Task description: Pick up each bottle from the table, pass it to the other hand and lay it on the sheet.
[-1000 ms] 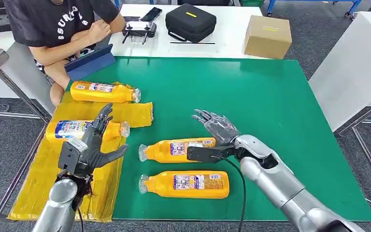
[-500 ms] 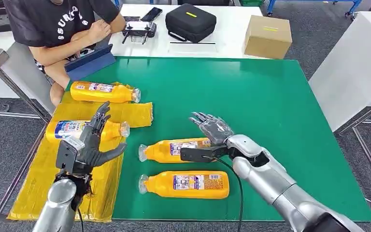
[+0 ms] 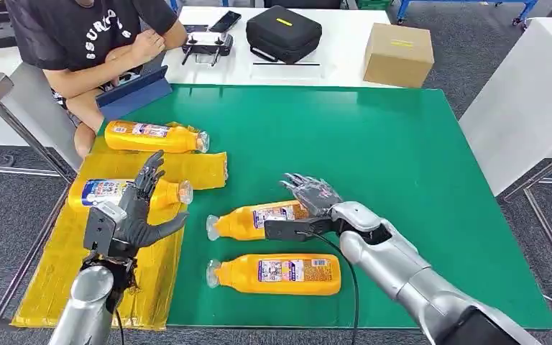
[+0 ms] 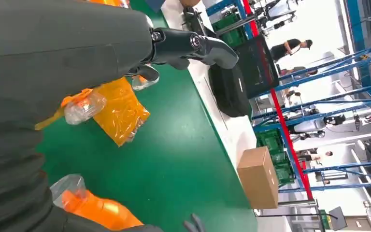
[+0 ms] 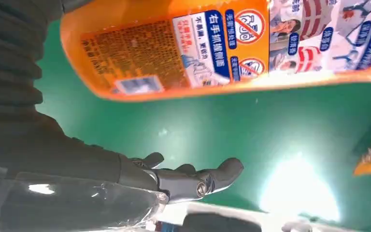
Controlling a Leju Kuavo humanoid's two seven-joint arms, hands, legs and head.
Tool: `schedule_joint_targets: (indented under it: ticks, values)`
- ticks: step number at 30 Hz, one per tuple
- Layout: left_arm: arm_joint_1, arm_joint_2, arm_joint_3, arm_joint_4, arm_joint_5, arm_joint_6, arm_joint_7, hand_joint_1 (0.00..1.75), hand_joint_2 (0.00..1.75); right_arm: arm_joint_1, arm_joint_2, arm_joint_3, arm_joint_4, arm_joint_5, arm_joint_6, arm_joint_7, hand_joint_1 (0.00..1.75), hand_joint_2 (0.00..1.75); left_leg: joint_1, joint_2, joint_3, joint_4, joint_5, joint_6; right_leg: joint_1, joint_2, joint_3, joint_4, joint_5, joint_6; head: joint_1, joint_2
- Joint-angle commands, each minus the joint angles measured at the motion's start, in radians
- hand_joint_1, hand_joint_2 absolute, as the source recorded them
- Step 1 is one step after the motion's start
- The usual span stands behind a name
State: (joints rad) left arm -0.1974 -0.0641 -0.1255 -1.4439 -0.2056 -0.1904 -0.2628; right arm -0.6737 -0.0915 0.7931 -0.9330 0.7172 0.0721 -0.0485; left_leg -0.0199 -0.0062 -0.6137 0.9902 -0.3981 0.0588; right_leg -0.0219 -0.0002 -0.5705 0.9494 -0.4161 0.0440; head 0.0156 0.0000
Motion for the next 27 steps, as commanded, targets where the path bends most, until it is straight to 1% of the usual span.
schedule_joint_targets:
  ticks: [1, 3, 4, 6, 7, 9, 10, 16, 20, 23, 24, 25, 26, 27]
  values:
    - [-0.04, -0.003, 0.033, 0.052, -0.003, -0.006, 0.005, 0.0, 1.75, -0.069, 0.05, 0.098, 0.162, -0.018, 0.017, -0.003, 0.0, 1.75, 0.001, 0.002, 0.005, 0.001, -0.003, -0.005, 0.001, 0.001, 0.005, 0.0, -0.002, -0.003, 0.0, 0.0]
    - [-0.04, -0.001, 0.036, 0.052, -0.003, -0.006, 0.005, 0.0, 1.75, -0.059, 0.061, 0.102, 0.179, -0.024, 0.016, -0.001, 0.0, 1.75, 0.001, 0.001, 0.003, 0.0, -0.001, -0.003, 0.001, 0.0, 0.003, 0.0, -0.001, -0.002, 0.0, 0.0]
    - [-0.041, -0.001, 0.036, 0.054, -0.003, -0.006, 0.005, 0.0, 1.75, -0.059, 0.063, 0.103, 0.186, -0.025, 0.012, -0.001, 0.0, 1.75, 0.001, 0.002, 0.005, 0.0, -0.002, -0.005, 0.001, 0.001, 0.005, 0.0, -0.002, -0.003, 0.0, 0.0]
    - [-0.04, 0.002, 0.037, 0.056, -0.003, -0.005, 0.005, 0.0, 1.75, -0.055, 0.067, 0.104, 0.186, -0.026, 0.011, -0.001, 0.0, 1.75, 0.001, 0.001, 0.003, 0.0, -0.001, -0.003, 0.001, 0.0, 0.002, -0.001, -0.001, -0.002, 0.0, 0.0]
    - [-0.04, 0.002, 0.037, 0.056, -0.003, -0.005, 0.005, 0.0, 1.75, -0.055, 0.067, 0.104, 0.186, -0.026, 0.011, -0.001, 0.0, 1.75, 0.001, 0.002, 0.005, 0.0, -0.002, -0.005, 0.001, 0.001, 0.005, 0.0, -0.002, -0.003, 0.0, 0.0]
    - [-0.038, 0.003, 0.038, 0.057, -0.003, -0.005, 0.005, 0.0, 1.75, -0.053, 0.068, 0.105, 0.187, -0.026, 0.011, -0.001, 0.0, 1.75, 0.001, 0.0, 0.003, 0.0, -0.001, -0.003, 0.001, 0.0, 0.003, -0.001, -0.001, -0.002, 0.0, 0.0]
    - [-0.038, 0.003, 0.038, 0.057, -0.003, -0.005, 0.005, 0.0, 1.75, -0.053, 0.068, 0.105, 0.187, -0.026, 0.011, -0.001, 0.0, 1.75, 0.001, 0.001, 0.005, 0.0, -0.002, -0.004, 0.001, 0.0, 0.004, 0.0, -0.002, -0.003, 0.0, 0.0]
    - [-0.036, 0.002, 0.037, 0.059, -0.003, -0.005, 0.005, 0.0, 1.75, -0.045, 0.064, 0.104, 0.192, -0.029, 0.008, -0.004, 0.0, 1.75, 0.001, 0.0, 0.003, 0.0, -0.001, -0.003, 0.001, 0.0, 0.003, 0.0, -0.001, -0.002, 0.0, 0.0]
    - [-0.031, 0.006, 0.033, 0.051, -0.003, -0.005, 0.005, 0.0, 1.75, -0.052, 0.079, 0.121, 0.241, -0.023, 0.007, -0.001, 0.0, 1.75, 0.001, 0.0, 0.006, 0.0, -0.002, -0.005, 0.001, 0.0, 0.006, -0.001, -0.002, -0.003, 0.0, 0.0]
    - [-0.035, 0.006, 0.032, 0.052, -0.002, -0.002, 0.003, 0.0, 1.75, -0.059, 0.097, 0.138, 0.285, -0.007, -0.012, 0.008, 0.0, 1.75, 0.001, 0.0, 0.003, 0.0, -0.001, -0.003, 0.001, 0.0, 0.003, -0.001, -0.001, -0.002, 0.0, 0.0]
    - [-0.035, 0.006, 0.031, 0.052, -0.002, -0.001, 0.003, 0.0, 1.75, -0.06, 0.1, 0.141, 0.294, -0.003, -0.02, 0.011, 0.33, 1.75, 0.001, 0.001, 0.005, 0.0, -0.002, -0.005, 0.001, 0.0, 0.005, -0.001, -0.001, -0.003, 0.0, 0.0]
    - [-0.035, 0.007, 0.031, 0.05, -0.002, -0.001, 0.003, 0.0, 1.75, -0.057, 0.107, 0.142, 0.307, 0.003, -0.032, 0.017, 1.33, 1.75, 0.001, 0.0, 0.003, -0.001, -0.001, -0.003, 0.001, 0.0, 0.003, -0.001, -0.001, -0.002, 0.0, 0.0]
    - [-0.033, 0.007, 0.032, 0.048, -0.002, -0.001, 0.003, 0.0, 1.75, -0.052, 0.109, 0.144, 0.312, 0.007, -0.038, 0.02, 1.5, 1.75, 0.002, 0.001, 0.005, 0.0, -0.002, -0.005, 0.001, 0.0, 0.005, -0.001, -0.002, -0.003, 0.0, 0.0]
    - [-0.033, 0.008, 0.032, 0.047, -0.002, -0.001, 0.003, 0.0, 1.75, -0.049, 0.11, 0.144, 0.315, 0.008, -0.041, 0.023, 1.66, 1.75, 0.001, 0.0, 0.005, -0.001, -0.001, -0.004, 0.001, 0.0, 0.004, -0.001, -0.001, -0.002, 0.0, 0.0]
